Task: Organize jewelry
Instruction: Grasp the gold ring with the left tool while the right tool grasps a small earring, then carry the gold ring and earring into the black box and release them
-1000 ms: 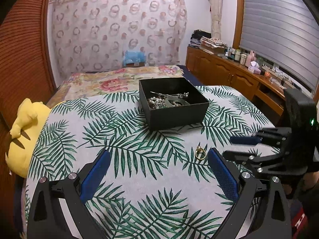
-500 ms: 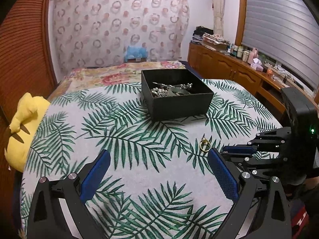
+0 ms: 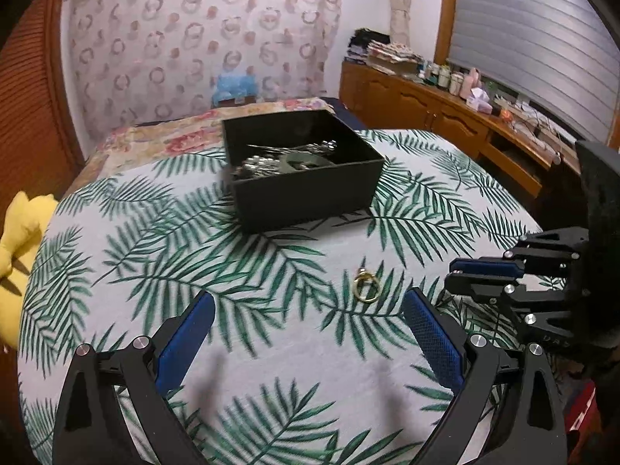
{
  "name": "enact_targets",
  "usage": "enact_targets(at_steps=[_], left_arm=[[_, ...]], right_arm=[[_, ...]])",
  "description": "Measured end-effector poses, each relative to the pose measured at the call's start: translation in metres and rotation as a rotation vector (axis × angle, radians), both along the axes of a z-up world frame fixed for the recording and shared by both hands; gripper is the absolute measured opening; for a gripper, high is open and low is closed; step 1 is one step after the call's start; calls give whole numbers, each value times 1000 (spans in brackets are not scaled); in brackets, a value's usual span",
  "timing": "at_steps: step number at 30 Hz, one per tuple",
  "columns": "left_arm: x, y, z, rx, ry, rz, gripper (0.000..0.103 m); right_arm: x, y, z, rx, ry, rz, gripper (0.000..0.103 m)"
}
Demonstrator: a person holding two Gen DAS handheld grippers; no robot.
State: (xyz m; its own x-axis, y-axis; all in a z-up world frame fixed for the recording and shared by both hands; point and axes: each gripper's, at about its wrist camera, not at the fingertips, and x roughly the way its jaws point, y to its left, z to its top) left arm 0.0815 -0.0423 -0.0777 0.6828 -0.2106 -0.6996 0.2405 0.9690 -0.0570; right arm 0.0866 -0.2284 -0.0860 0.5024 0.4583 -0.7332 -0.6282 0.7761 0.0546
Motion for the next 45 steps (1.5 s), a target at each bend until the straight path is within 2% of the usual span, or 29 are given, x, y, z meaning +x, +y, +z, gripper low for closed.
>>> enact_targets(at_steps=[5,6,9,11,13,16,20,24,28,32,37,45], left_arm=[[11,-19,-6,19,24,-51,94],[13,-21,-7,20,29,-63,91],[21,-29,-13,23,63,-90,70],[25,-32,-17,19,82,-98,61],[26,-35,-18,21,92,-109,48],[27,-40,-21,29,95,-124,37],[28,-47,-23,66,85,-127,33],[29,-49,-23,76,79,-128,19],[28,-46,-21,69,64,-125,18],[23,-37,-6,38,24,-98,18],[18,-24,20,24,-31,-69,18],[22,-1,44,24,-73,-26,19]], right_arm=[[2,-11,-1,6,1,-21,14],[2,-15,-2,8,1,-27,14],[3,-21,-3,11,1,-39,14],[4,-25,-3,15,1,-47,14],[4,-27,-3,16,1,-52,14],[6,-30,-3,20,1,-58,14],[6,-30,-3,26,-1,-59,14],[6,-29,-2,23,-2,-56,14],[6,-28,0,22,-5,-55,14],[7,-25,7,20,-18,-49,14],[17,-15,28,17,-62,-34,14],[41,10,61,32,-116,-5,14]])
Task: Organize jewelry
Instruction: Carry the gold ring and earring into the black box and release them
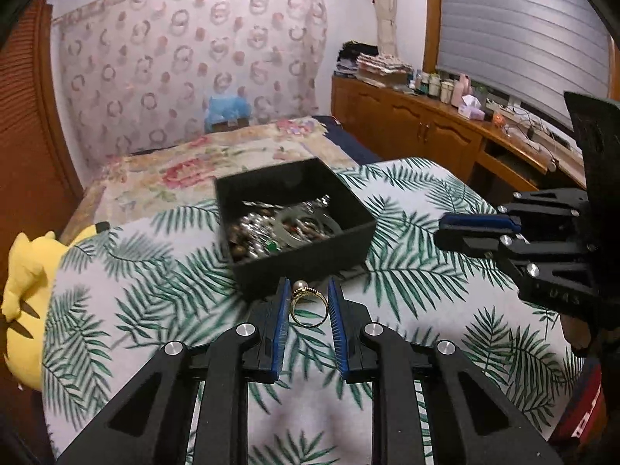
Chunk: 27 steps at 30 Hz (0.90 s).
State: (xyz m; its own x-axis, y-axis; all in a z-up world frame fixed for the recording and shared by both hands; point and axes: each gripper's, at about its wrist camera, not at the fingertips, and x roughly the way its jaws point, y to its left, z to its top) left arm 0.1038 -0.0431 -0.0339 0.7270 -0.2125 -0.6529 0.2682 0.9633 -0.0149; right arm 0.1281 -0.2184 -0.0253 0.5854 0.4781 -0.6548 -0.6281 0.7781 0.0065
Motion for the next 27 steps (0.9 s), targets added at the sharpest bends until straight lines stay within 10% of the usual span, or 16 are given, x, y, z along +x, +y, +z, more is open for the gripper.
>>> enact_targets(at_steps=[22,27], left_arm=[[25,25,28,12,-39,56,19],[30,28,30,9,-45,69,19]], right_arm=[[96,59,11,2,98,-2,15],[100,57,8,23,110,-14,29]])
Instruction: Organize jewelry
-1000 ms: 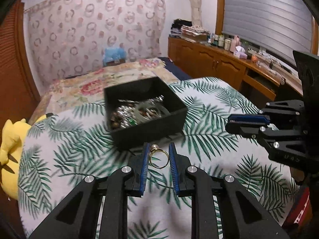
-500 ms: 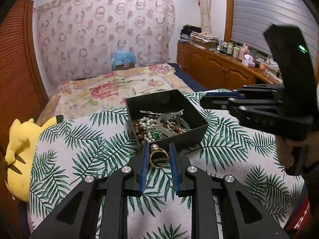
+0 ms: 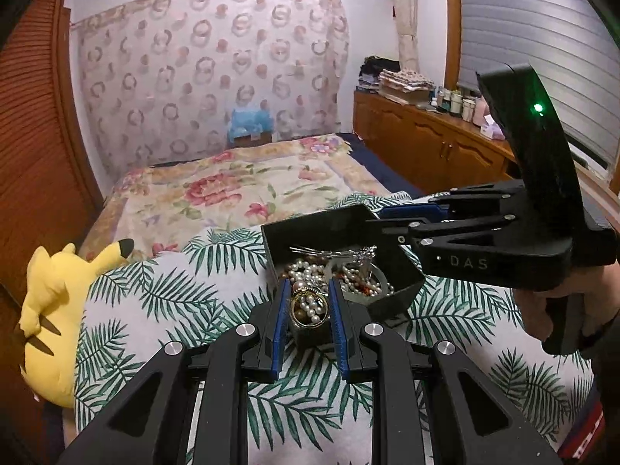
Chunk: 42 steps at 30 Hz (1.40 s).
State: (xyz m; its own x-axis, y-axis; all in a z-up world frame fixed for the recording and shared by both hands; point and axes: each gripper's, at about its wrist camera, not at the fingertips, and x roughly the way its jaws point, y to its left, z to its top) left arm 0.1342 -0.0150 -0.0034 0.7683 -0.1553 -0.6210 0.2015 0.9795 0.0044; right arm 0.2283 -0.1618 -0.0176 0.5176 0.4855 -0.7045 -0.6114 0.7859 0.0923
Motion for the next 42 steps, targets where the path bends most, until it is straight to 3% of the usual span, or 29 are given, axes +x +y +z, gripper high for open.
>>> enact_targets(at_steps=[17,20,27,33,36,39,42], left_arm=[[42,-14,-14,16,31,10,19],[53,-19,-17,16,43,18,19],[69,-38,-27,43,57,16,19],[70,-41,-30,21,70,22,20],[63,-38,-29,14,61,27,41],[51,-33,-26,3,48,32,51],[36,-28,-23,7,32,56,81]], right_arm=[[-9,-51,-13,-30,-17,-98,29],[-11,-62,-15,-24,-27,-115,40],[-17,-78,-20,2,-35,-143,51],[-25,-85,-20,17,-47,-156,53],[-31,-88,-18,34,-60,-172,62],[-38,-88,-15,36,-83,-191,67],[-46,-88,-11,50,-103,-205,75]])
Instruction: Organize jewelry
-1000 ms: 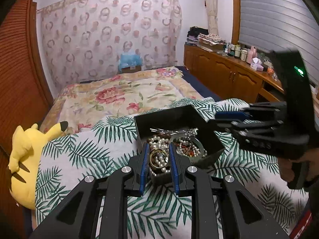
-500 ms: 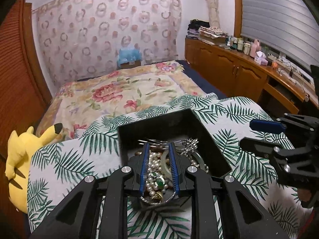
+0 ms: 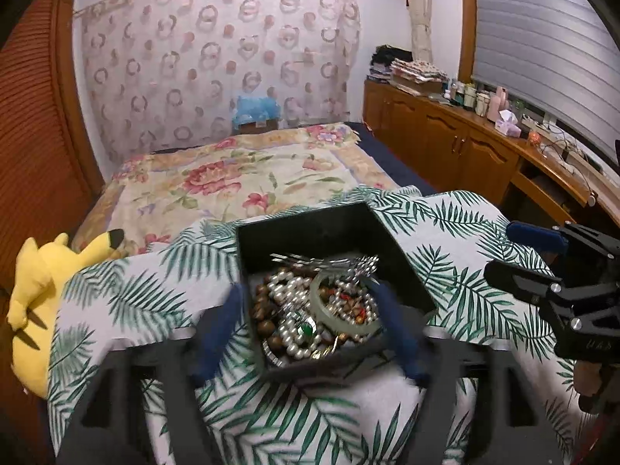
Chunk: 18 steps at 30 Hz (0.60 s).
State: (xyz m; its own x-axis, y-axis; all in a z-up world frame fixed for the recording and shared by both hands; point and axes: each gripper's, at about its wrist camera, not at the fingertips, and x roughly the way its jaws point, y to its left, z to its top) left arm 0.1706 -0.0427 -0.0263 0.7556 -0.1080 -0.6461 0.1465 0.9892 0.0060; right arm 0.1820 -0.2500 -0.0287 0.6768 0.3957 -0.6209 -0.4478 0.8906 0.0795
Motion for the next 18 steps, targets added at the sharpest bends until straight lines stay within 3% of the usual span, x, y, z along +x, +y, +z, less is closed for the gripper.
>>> enact_targets(at_steps=[3,9,18], left_arm=[[-15,6,4,-5,-8,17,88],[-48,18,12,-34,-28,34,95],[-79,30,28,-33,-72,95,96]], right_arm=[[-10,-1,5,21,-30,-27,90],[-32,-5,19,55,-98,-79,101],[-65,-2,33,37,-176,-124,101]])
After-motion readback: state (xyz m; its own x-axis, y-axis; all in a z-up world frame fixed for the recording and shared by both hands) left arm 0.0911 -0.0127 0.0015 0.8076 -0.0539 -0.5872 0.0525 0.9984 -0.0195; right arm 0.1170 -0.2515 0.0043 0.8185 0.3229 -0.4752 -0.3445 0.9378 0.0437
